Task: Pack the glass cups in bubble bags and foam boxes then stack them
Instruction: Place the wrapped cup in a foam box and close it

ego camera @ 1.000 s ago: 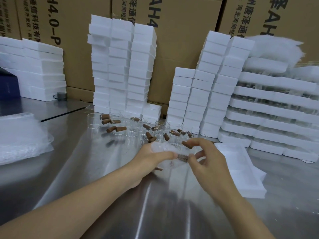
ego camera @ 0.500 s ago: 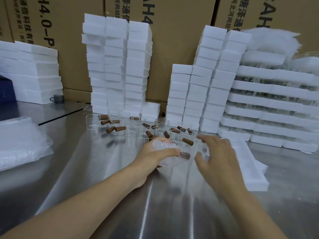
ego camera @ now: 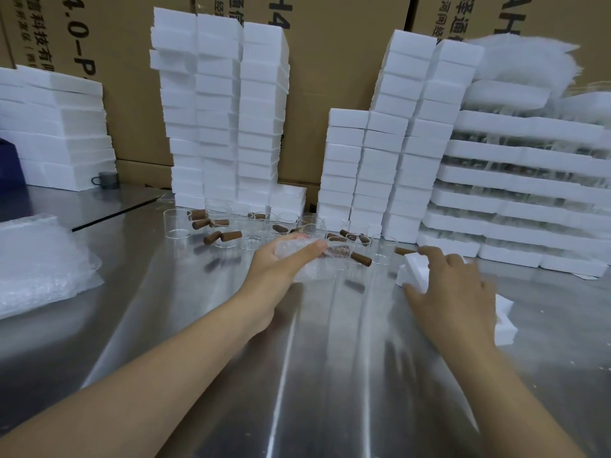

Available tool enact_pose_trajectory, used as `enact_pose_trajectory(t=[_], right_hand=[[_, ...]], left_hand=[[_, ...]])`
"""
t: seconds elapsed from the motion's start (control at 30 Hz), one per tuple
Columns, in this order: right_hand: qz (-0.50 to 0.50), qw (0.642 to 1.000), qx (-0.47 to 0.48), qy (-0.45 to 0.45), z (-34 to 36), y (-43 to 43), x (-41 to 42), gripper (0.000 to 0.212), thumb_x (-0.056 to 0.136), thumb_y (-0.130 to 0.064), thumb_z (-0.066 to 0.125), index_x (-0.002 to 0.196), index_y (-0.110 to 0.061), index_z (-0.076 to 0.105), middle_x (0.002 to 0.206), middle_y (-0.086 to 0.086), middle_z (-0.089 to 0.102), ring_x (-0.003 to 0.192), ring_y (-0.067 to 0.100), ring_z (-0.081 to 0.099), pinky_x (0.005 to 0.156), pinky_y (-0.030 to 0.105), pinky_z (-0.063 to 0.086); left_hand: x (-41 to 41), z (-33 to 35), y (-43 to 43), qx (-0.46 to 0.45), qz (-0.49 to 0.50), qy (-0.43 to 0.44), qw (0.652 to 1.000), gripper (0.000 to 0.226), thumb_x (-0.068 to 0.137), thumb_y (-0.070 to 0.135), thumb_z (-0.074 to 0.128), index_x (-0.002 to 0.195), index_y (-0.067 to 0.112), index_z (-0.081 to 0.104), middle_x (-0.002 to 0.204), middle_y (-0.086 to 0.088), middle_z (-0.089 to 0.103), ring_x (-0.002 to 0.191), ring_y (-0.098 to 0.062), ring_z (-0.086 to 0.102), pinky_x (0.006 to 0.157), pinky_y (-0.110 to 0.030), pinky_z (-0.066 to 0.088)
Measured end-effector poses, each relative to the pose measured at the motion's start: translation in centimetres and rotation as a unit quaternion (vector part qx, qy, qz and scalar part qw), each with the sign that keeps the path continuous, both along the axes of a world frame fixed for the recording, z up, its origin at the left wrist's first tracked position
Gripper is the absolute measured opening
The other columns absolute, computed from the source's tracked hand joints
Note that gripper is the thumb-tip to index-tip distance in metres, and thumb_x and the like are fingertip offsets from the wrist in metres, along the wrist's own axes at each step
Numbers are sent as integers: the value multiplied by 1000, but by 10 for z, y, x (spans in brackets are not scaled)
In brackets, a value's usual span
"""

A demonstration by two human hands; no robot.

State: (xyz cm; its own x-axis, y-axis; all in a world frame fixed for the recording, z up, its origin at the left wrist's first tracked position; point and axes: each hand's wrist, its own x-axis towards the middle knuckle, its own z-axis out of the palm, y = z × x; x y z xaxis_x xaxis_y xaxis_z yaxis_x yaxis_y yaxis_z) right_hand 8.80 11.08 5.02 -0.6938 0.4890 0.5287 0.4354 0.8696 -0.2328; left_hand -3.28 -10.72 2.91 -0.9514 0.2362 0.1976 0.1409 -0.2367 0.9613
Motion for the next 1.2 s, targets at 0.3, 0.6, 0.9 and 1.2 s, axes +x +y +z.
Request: enact_pose_trajectory(t=[0.3,0.6,0.9,1.2], right_hand=[[166,978,-54,117,11,-7,-2,35,91,-17,70,122,-32,71,105,-12,73,106,21,64,101,40,37],[332,938,-4,-97,-18,-48,-9,42,98,-19,55,133,-38,67,127,-13,67,121,16,51,108,38,41],[361,929,-33,-70,-20,-45,-12,29,98,-23,65,122,-38,68,114,-21,68,110,3,54,92,18,41],[365,927,-44,-72,-20,-44,-12,26,96,-24,66,119,-38,67,111,-21,69,109,5,55,97,28,47]], left_hand=[[1,18,-10,37,72,64,995,56,73,56,88,120,29,75,100,28,77,87,22,65,65,0,47],[3,19,-13,-31,85,157,983,68,66,64,85,124,31,72,120,24,64,96,31,54,73,-1,47],[4,2,2,-141,24,206,968,71,74,66,78,137,37,66,131,17,66,121,10,55,89,-1,41],[-1,-3,7,-216,-11,183,959,73,83,72,57,139,24,60,131,6,64,124,-10,57,106,-26,44]])
